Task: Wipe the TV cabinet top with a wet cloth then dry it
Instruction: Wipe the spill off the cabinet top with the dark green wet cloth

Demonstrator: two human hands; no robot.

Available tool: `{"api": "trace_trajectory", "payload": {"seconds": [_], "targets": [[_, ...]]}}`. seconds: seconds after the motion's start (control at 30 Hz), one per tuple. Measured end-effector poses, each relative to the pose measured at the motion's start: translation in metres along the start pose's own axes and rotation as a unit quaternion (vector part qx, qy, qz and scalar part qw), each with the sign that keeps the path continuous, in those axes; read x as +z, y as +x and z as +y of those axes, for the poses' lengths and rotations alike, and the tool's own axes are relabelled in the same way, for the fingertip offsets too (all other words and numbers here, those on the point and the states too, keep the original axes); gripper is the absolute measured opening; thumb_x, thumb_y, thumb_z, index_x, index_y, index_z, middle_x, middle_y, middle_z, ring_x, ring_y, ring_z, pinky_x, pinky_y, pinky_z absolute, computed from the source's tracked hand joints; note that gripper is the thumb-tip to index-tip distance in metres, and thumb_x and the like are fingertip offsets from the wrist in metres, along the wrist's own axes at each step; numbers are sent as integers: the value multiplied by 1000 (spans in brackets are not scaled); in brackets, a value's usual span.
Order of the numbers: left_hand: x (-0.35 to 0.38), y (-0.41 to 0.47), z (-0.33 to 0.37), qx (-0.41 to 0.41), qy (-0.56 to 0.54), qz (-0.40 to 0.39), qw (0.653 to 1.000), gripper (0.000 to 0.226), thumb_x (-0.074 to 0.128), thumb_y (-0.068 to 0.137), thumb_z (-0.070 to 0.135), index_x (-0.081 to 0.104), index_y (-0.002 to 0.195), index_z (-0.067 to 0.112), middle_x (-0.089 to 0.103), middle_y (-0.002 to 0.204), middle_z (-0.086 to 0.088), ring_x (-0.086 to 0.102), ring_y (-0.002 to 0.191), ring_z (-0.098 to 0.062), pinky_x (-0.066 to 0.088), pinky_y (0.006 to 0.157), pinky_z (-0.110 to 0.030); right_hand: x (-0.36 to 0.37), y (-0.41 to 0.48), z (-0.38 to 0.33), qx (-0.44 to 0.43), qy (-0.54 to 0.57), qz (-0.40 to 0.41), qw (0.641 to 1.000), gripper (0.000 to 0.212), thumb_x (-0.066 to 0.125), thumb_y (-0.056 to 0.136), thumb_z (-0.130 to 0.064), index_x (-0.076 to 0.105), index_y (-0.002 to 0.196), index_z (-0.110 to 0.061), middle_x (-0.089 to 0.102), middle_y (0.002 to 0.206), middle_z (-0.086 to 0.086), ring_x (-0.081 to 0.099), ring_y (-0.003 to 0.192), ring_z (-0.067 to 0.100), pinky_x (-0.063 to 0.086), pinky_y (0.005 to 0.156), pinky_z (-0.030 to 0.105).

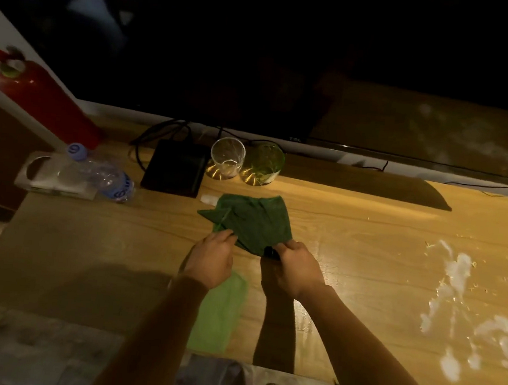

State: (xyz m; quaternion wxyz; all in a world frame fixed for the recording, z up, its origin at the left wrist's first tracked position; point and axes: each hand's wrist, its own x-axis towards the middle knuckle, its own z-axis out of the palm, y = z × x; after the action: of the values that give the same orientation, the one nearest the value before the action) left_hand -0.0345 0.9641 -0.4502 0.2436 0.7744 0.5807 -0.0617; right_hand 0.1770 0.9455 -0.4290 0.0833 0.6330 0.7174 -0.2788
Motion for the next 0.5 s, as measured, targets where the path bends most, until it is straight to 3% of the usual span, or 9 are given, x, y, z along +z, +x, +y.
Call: {"api": "trace_trajectory", "payload": {"seconds": [0.1,0.2,0.37,0.5], "targets": [[5,9,-5,8,20,4,1000,57,54,89,9,42,145,15,40,150,-4,43,132,-25,39,107,-39,4,12,2,3,-17,-8,1000,50,59,86,-16,50,135,-16,54,128,11,49,116,32,49,89,41],[7,14,-11,-17,10,17,1000,50,61,86,4,50,133,15,45,136,-6,56,111,-29,48,93,-40,6,21,8,6,-34,-7,999,47,58,87,-11,52,134,-17,54,128,8,49,114,31,48,87,40],[12,29,-23,-1,79,6,997,38,51,95,12,53,132,18,50,132,-4,48,119,-25,40,96,-35,9,30,11,-15,-86,11,996,39,56,88,-6,54,127,-14,54,123,8,50,111,29,47,85,38],[12,33,-25,10,140,18,990,32,53,91,9,58,122,13,59,117,-11,51,110,-32,42,92,-41,13,33,13,-36,-116,21,992,36,51,89,-4,53,125,-8,55,123,12,49,114,32,45,91,40]]}}
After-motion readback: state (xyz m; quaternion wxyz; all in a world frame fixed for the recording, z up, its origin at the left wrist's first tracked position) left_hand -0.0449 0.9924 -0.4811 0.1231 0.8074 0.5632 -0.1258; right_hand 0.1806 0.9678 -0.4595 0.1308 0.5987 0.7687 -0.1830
